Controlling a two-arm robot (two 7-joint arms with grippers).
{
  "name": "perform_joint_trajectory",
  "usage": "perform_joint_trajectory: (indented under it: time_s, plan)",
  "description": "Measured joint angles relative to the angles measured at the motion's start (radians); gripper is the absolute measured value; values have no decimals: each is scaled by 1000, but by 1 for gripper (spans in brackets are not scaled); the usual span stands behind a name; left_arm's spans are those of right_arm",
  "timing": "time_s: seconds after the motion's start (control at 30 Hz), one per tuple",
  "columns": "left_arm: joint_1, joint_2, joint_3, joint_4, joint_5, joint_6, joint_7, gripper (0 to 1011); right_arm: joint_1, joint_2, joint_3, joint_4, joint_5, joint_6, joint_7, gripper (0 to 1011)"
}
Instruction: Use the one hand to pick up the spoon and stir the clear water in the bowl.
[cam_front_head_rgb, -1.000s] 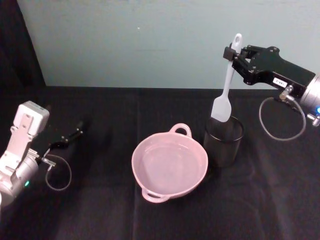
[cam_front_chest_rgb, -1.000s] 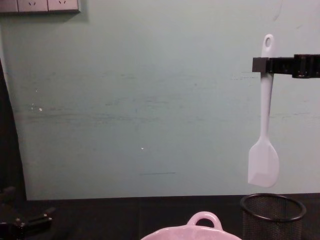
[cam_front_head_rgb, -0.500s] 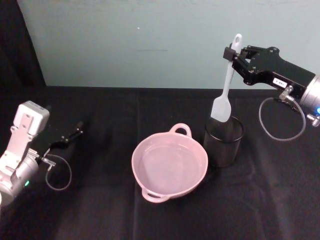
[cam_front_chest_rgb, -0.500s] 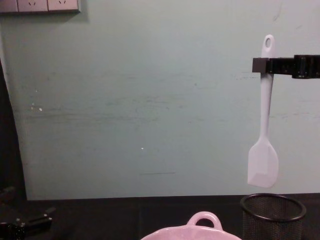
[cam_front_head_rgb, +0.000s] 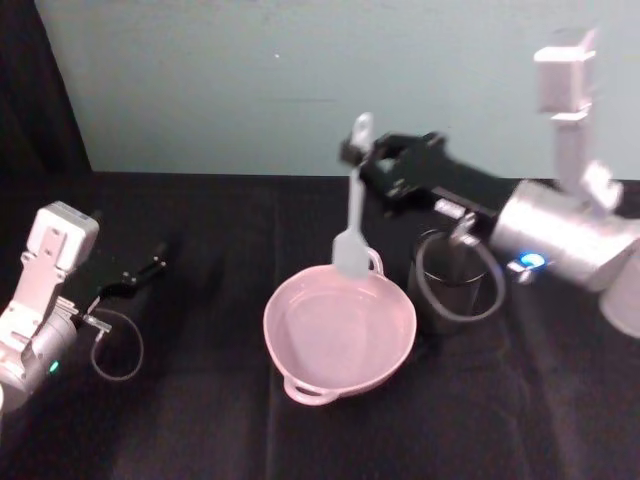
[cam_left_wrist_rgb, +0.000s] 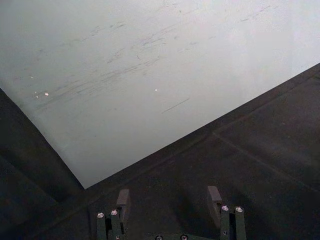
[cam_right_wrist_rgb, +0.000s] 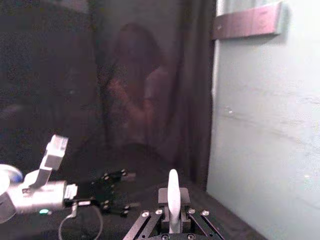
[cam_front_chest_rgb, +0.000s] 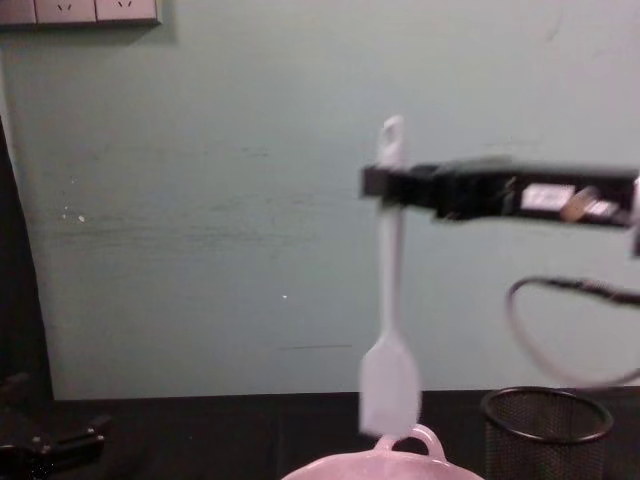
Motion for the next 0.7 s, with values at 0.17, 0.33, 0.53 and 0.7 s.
perform_joint_trajectory:
  time_s: [0.17,0.33,0.53,0.7]
  plan:
    - [0,0,0,0,0,0,0,1005,-8,-43,-40,35,-61,-49,1,116]
    - [0,0,0,0,0,0,0,1005,-35,-63,-48,58,-95,-110,6,116]
    - [0,0,0,0,0,0,0,1005,-72,-80,-49,83,-118,-172,19,117]
    - [0,0,0,0,0,0,0,1005,-86,-95,-44,105,-137,-205,28,116]
